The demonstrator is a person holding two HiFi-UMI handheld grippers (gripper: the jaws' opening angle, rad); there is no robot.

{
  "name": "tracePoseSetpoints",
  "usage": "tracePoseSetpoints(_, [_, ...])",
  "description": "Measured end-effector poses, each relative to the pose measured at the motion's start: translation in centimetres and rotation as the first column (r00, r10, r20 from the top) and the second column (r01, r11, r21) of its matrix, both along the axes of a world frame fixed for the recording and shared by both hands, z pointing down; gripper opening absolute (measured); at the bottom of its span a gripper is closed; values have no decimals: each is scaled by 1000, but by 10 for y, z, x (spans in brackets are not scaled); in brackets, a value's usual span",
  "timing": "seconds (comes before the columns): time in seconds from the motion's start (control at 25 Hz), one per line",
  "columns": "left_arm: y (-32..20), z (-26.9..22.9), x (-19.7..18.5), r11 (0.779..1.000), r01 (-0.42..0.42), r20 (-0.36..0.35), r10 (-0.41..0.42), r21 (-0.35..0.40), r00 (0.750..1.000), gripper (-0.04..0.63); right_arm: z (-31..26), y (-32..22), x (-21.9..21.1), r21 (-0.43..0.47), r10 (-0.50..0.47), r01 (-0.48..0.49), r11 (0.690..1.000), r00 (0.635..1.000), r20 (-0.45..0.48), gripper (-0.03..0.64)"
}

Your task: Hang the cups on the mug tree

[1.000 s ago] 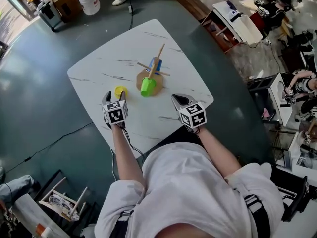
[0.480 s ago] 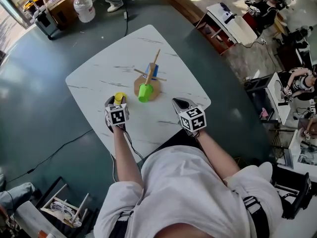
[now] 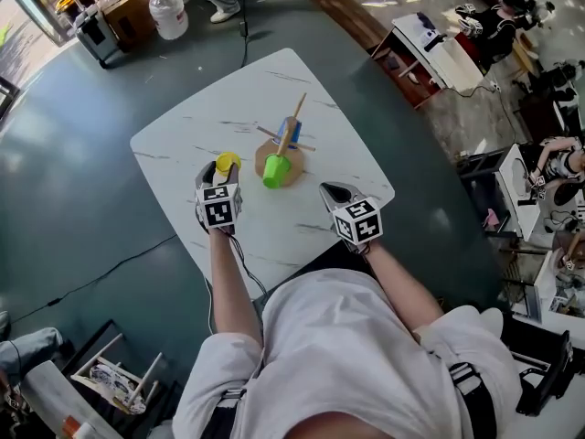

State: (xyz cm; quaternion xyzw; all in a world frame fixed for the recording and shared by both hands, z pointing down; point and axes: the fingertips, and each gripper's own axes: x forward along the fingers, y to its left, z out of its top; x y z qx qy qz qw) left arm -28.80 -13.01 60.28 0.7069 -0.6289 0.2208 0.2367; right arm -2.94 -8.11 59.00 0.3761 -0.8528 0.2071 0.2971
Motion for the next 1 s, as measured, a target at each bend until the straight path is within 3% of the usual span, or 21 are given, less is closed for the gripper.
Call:
tracePoseSetpoints(0.32, [-7, -52, -4, 988, 85, -171, -63, 130, 983, 207, -3, -2, 11, 10, 16, -16, 1000, 1000, -7, 0])
tracePoseSetpoints(0.52, [-14, -75, -7, 977, 127, -370, -55, 174, 927, 207, -4, -3, 12, 15, 21, -21, 1000, 1000, -5, 0])
tracePoseSetpoints(0.8, [-20, -111, -12, 957, 143, -460, -12, 252, 888, 207, -1, -2, 18, 7, 33, -33, 999, 999, -2, 0])
tracePoseSetpoints(1.0, [-20, -128, -15, 950, 169, -501, -15, 263, 865, 207, -5, -5, 22, 5, 53, -53, 999, 999, 10, 0])
